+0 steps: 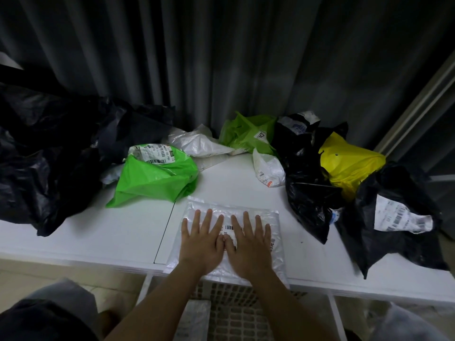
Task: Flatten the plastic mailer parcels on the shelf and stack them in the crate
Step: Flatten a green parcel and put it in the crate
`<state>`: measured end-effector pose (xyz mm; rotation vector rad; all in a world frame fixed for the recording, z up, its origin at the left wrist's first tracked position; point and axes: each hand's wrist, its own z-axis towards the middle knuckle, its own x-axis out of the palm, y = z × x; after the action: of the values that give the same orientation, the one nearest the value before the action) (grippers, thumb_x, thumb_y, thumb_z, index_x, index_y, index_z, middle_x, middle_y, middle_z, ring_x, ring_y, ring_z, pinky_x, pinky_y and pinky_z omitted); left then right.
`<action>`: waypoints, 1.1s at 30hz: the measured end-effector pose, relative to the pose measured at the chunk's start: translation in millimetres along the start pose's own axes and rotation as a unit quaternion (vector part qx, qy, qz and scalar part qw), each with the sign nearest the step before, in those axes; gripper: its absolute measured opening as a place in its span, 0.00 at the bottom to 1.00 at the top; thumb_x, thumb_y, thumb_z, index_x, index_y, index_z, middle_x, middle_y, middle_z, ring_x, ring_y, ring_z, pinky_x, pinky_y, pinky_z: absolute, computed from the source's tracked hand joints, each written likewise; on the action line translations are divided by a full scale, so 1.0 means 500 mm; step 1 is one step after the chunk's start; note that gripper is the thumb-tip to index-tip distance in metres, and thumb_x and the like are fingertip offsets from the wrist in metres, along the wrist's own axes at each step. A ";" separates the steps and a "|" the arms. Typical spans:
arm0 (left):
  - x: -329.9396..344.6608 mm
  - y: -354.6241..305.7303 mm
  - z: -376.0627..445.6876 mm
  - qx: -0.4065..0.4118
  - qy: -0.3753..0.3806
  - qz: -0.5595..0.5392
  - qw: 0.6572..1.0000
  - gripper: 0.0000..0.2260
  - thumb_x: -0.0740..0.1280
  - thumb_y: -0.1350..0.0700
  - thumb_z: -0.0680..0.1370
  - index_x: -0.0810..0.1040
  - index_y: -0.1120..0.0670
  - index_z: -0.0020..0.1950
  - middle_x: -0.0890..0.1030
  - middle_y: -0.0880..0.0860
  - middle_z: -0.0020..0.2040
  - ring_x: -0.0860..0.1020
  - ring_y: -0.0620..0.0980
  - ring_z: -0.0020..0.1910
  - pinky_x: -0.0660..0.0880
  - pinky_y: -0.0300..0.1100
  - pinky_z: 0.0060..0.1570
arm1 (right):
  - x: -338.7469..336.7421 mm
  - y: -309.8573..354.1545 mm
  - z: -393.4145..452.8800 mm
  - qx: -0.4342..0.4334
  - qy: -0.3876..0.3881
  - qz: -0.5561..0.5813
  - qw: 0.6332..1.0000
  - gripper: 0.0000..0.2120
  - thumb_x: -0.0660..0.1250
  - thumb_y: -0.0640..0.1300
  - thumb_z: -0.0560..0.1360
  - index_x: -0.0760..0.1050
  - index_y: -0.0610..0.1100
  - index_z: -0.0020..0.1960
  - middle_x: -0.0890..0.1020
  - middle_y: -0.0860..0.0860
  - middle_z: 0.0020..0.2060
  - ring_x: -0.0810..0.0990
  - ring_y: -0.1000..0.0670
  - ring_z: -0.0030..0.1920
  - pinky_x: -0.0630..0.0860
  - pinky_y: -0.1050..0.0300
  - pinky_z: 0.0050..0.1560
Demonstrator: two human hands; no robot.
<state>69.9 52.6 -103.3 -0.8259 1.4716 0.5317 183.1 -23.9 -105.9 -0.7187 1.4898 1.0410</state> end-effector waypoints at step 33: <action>-0.019 -0.001 0.017 -0.016 0.055 0.005 0.998 0.26 0.38 0.40 0.79 0.36 0.41 0.76 0.33 0.54 0.77 0.32 0.60 0.74 0.36 0.67 0.69 | -0.010 -0.011 0.029 0.049 0.032 -0.035 0.998 0.46 0.20 0.74 0.60 0.38 0.63 0.76 0.39 0.50 0.78 0.34 0.36 0.75 0.30 0.31 0.67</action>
<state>75.2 60.3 -94.9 -0.8854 1.5726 0.5252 195.3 -13.9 -101.9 -0.7352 1.5498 0.8926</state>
